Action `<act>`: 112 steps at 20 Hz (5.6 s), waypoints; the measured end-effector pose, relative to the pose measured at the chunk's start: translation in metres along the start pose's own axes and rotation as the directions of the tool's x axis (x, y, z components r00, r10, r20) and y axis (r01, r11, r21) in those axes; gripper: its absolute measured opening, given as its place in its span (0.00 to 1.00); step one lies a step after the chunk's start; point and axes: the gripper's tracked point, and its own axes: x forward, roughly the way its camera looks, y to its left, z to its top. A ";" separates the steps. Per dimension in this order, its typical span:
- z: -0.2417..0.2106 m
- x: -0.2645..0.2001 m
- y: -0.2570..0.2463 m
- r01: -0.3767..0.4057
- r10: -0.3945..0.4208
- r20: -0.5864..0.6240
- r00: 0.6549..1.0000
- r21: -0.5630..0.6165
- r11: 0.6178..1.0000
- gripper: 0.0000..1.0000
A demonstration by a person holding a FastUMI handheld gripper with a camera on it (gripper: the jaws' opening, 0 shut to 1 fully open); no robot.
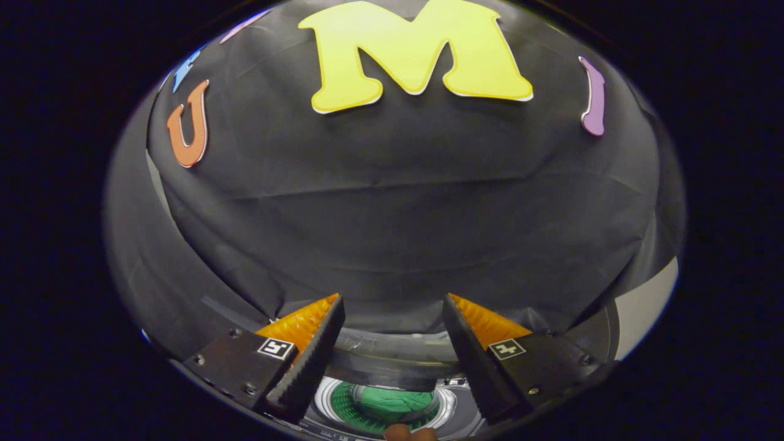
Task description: Put the clothes into the washing machine and then close the washing machine lid.
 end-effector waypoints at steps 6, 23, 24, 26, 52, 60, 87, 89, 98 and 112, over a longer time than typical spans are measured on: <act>-0.008 -0.014 0.000 0.019 -0.019 0.061 0.998 0.003 1.000 1.00; -0.038 -0.053 0.010 -0.006 0.028 0.298 0.954 -0.074 0.997 1.00; -0.041 -0.056 0.010 -0.007 0.029 0.302 0.953 -0.074 0.997 1.00; -0.049 -0.061 0.012 -0.008 0.030 0.308 0.951 -0.073 0.997 1.00; -0.152 -0.191 0.020 -0.160 0.229 0.309 0.923 -0.233 0.959 0.99; -0.205 -0.386 -0.063 -0.047 0.106 0.458 0.882 -0.138 0.989 0.99; -0.327 -0.665 -0.226 0.101 -0.099 0.544 0.833 0.026 0.995 0.98; -0.324 -0.665 -0.224 0.088 -0.090 0.548 0.832 0.030 0.996 0.98; -0.310 -0.655 -0.229 0.076 -0.076 0.557 0.827 0.022 0.997 0.98; -0.302 -0.646 -0.233 0.066 -0.055 0.555 0.830 0.001 0.998 0.98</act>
